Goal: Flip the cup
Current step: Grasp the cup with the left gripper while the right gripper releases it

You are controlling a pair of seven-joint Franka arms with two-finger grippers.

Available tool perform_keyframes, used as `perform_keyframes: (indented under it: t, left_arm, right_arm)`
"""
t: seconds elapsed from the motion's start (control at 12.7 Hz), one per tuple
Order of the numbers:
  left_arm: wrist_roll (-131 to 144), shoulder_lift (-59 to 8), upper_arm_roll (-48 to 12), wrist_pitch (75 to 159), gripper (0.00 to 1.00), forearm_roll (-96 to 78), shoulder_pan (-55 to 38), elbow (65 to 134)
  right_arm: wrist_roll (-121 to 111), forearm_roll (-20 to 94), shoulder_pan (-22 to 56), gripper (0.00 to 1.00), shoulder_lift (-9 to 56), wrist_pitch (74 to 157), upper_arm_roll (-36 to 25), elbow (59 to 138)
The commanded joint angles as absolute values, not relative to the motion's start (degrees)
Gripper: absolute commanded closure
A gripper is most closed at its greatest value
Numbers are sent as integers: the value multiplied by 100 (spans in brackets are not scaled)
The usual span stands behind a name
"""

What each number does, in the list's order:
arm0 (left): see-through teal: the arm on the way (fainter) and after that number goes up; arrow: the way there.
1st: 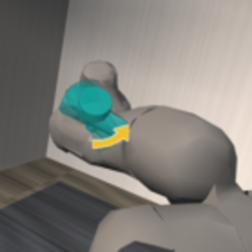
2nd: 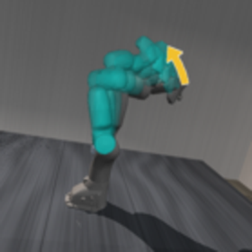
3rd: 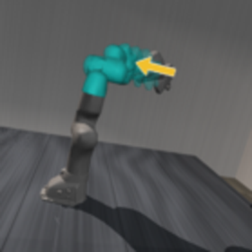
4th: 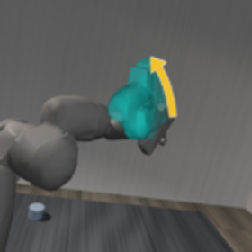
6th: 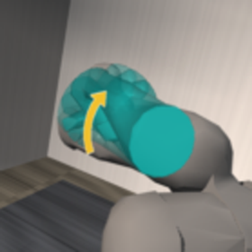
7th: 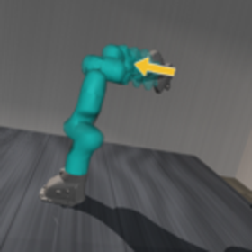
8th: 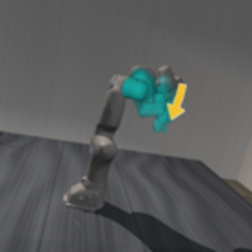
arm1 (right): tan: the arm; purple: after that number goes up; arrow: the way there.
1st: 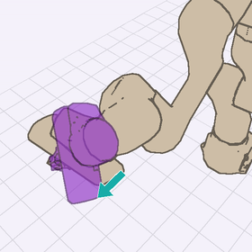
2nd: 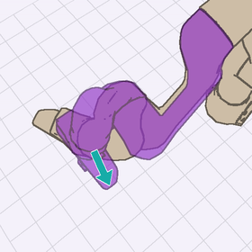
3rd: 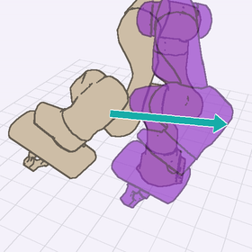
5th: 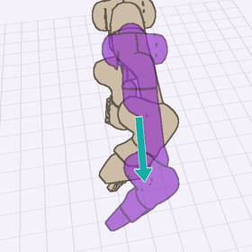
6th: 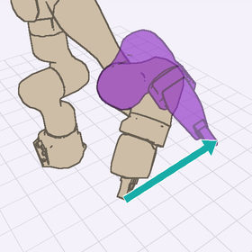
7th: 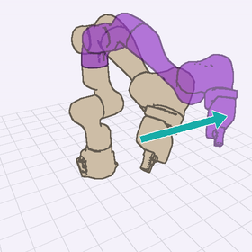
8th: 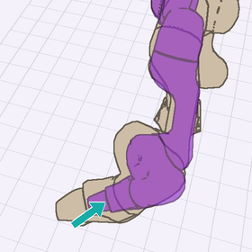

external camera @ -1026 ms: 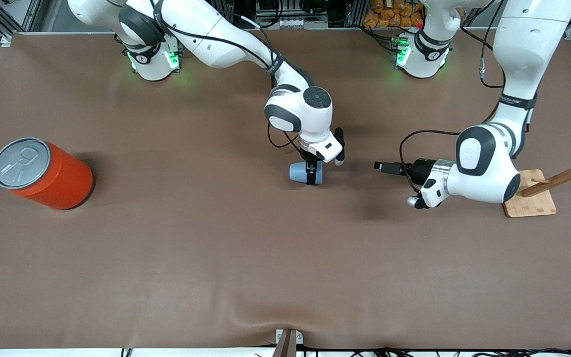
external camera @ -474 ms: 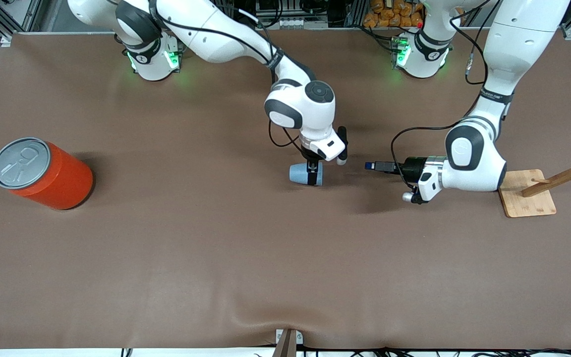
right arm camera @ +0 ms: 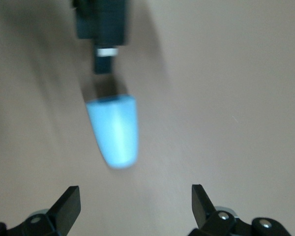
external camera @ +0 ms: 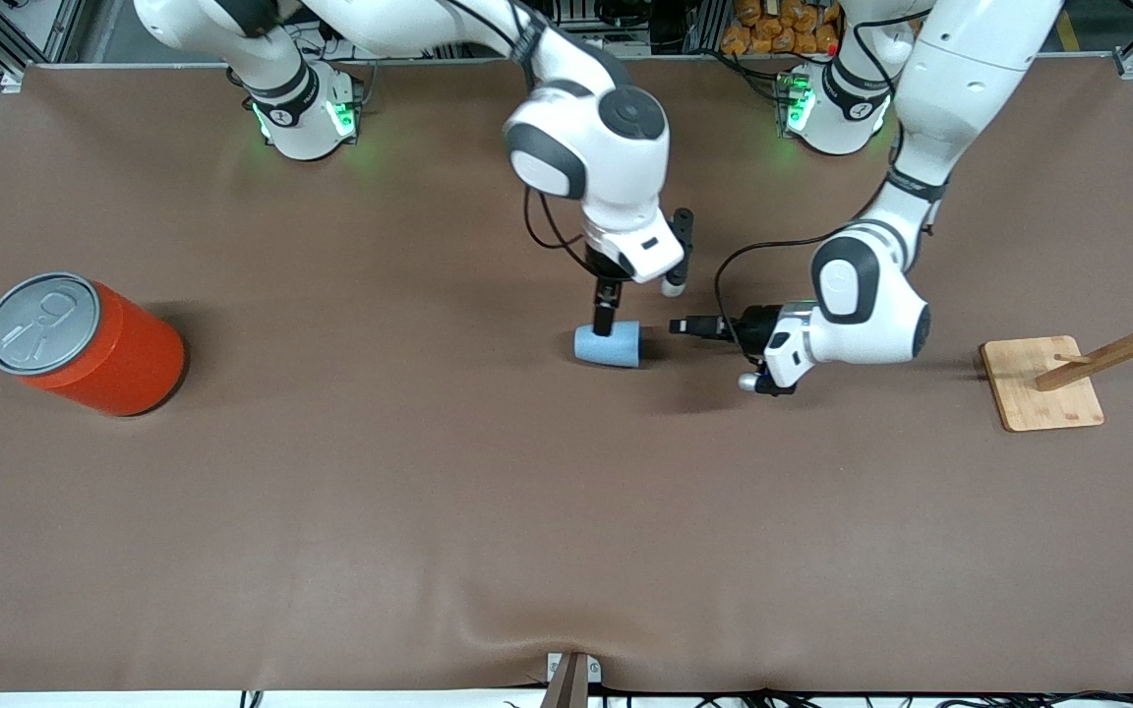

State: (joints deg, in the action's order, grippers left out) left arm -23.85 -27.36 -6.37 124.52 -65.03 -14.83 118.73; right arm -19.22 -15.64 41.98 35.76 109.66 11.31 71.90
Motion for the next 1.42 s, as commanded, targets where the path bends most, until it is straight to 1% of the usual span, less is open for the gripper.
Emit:
perform_keyframes:
  t: [0.0,0.16,0.32,0.47,0.55,0.71,0.87,1.03,1.18,1.26,1.34]
  left_arm:
    - [-2496,-2864,-615,12840,0,-6855,-1757,11892]
    - [-2487,-3031,-615,13304,0,-7204,-2151,11874]
    - [-2496,-3172,-606,13762,0,-7715,-2521,11804]
    - [-2496,-3155,-615,13895,0,-7813,-2549,11769]
    - [-2496,-3147,-615,13904,0,-7970,-2575,11751]
    - [-2487,-3138,-606,14000,0,-8086,-2680,11690]
    - [-2487,-3103,-606,14045,0,-8095,-2681,11689]
    - [-2470,-3094,-615,14054,0,-8103,-2689,11681]
    - [-2461,-3137,-607,14080,0,-8261,-2803,11602]
    - [-2461,-3138,-606,14228,0,-8340,-2839,11584]
    - [-2452,-3164,-606,14334,7,-8376,-2882,11514]
  right_arm:
    - [-1925,-1371,3221,0,3059,10443,1230,7365]
    - [-1916,-1380,2543,0,3050,10415,1222,7068]
    - [-1898,-1363,1832,0,2971,10415,1248,6996]
    - [-1934,-1345,1181,0,2507,10371,1231,7013]
    - [-1907,-1345,952,0,2374,10032,1222,6996]
    - [-1715,-1171,425,0,2093,9066,1204,6996]
    - [-1390,-434,-269,0,1864,8720,1187,7049]
    - [-917,-360,-492,0,1601,8596,1160,7189]
    - [939,-334,-475,0,1101,8517,1151,7775]
    - [1358,-247,-483,0,872,8551,1143,8048]
    - [1354,-72,-553,0,653,8578,1082,8277]
